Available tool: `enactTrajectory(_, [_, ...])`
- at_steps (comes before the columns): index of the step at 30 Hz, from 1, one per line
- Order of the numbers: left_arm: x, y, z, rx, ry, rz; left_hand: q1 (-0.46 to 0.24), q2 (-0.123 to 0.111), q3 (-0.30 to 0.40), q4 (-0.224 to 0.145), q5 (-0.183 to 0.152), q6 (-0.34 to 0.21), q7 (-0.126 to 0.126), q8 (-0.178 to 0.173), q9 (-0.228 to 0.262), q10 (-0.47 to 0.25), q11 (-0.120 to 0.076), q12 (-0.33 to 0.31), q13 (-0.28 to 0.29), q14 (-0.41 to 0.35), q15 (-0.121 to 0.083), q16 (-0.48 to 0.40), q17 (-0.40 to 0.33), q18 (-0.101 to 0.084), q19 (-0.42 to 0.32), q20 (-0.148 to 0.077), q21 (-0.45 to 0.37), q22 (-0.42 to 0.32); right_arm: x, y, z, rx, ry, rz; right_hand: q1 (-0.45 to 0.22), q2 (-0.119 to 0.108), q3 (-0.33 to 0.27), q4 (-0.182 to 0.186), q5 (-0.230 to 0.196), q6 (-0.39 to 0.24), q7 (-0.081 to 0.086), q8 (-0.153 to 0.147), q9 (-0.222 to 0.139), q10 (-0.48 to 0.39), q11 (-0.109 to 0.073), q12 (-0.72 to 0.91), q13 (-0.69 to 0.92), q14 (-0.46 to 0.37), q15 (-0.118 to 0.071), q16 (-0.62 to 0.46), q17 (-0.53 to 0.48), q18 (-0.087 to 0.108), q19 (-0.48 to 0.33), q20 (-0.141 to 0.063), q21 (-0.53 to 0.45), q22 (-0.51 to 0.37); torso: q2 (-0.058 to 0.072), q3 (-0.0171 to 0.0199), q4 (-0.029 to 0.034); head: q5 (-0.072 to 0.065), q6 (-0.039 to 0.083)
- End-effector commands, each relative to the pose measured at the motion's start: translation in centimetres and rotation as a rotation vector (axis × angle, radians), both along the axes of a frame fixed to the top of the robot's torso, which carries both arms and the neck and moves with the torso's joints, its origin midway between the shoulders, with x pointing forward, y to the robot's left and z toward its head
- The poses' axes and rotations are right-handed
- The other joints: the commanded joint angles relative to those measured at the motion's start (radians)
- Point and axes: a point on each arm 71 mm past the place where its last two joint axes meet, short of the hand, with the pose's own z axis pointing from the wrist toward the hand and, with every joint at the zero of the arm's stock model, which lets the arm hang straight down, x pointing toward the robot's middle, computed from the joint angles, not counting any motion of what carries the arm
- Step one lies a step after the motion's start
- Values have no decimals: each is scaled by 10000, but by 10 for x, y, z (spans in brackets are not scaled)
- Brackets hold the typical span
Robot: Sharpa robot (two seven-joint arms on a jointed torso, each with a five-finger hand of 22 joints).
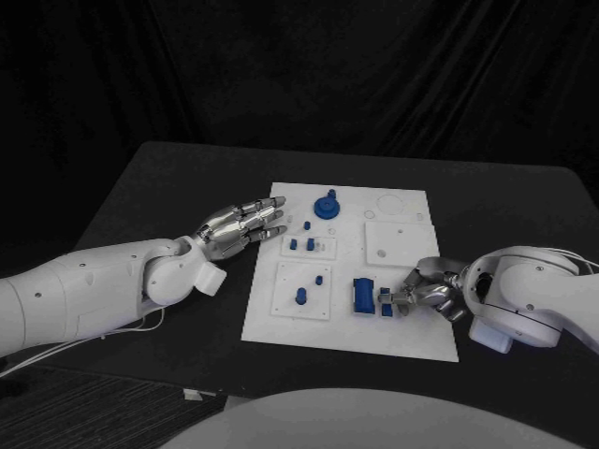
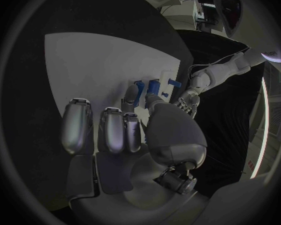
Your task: Assemble the parts on the task board
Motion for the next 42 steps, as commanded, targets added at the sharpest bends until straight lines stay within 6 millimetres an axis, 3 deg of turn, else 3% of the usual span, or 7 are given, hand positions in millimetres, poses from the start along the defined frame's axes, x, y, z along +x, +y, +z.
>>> enactTrajectory(1, [-1,-1,1,-204,-27,-46,-33,62,-6,-61,46,-4,45,35,8,-26,62,34,10,11,-71,34,5,113,48,-22,43,-9,-4,0,2,343,-112,-205,-127,-77,-195,18,-572,96,3,-47,70,1064,-15,36,2634,527,-33,74,40,-158,137,-16,87,1806,1,0,6,10,0])
enactTrajectory(4, [-1,0,1,-200,-27,-35,-33,62,-6,-61,46,-4,45,35,8,-26,62,34,10,11,-71,34,5,113,48,-22,43,-9,-7,-3,5,518,-184,-250,-116,-142,-323,27,-944,134,-2,-58,125,1064,-20,36,2634,540,-36,105,106,-168,154,-17,139,1820,-2,1,-2,25,0])
enactTrajectory(11, [-1,0,0,-200,-22,-31,-44,65,-5,-68,46,5,44,44,10,-21,68,54,13,12,-71,42,7,114,47,-25,42,-13,-12,-11,5,374,96,-140,44,-258,-426,-61,-1256,160,-8,-82,180,1064,-24,36,2634,549,-38,132,156,-183,176,-20,215,1842,-1,1,5,5,0])
enactTrajectory(18, [-2,-1,0,-209,-7,-43,-44,65,-5,-68,46,5,44,44,10,-21,68,54,13,12,-71,42,7,114,47,-25,42,-13,-14,-13,1,-88,301,257,879,-206,-329,-631,-843,152,-13,-191,256,1064,-28,36,2634,540,-43,129,136,-183,169,-26,223,1841,-2,-1,-4,-7,0])
enactTrajectory(21, [-2,-1,0,-208,-1,-45,-44,65,-5,-68,46,5,44,44,10,-21,68,54,13,12,-71,42,7,114,47,-25,42,-13,-14,-13,0,-191,336,346,973,-216,-331,-712,-827,157,-12,-207,265,1064,-28,36,2634,538,-43,127,130,-183,167,-25,221,1839,-7,-3,-4,-9,0])
enactTrajectory(42, [-2,0,-1,-208,25,-55,-48,66,-3,-75,47,6,49,48,11,-20,74,54,13,12,-70,43,8,114,47,-25,42,-15,-12,-12,-7,-352,288,277,1053,-151,-370,-798,-978,221,-6,-216,304,1064,-24,36,2634,535,-41,124,119,-178,159,-24,203,1832,-2,-5,7,7,0])
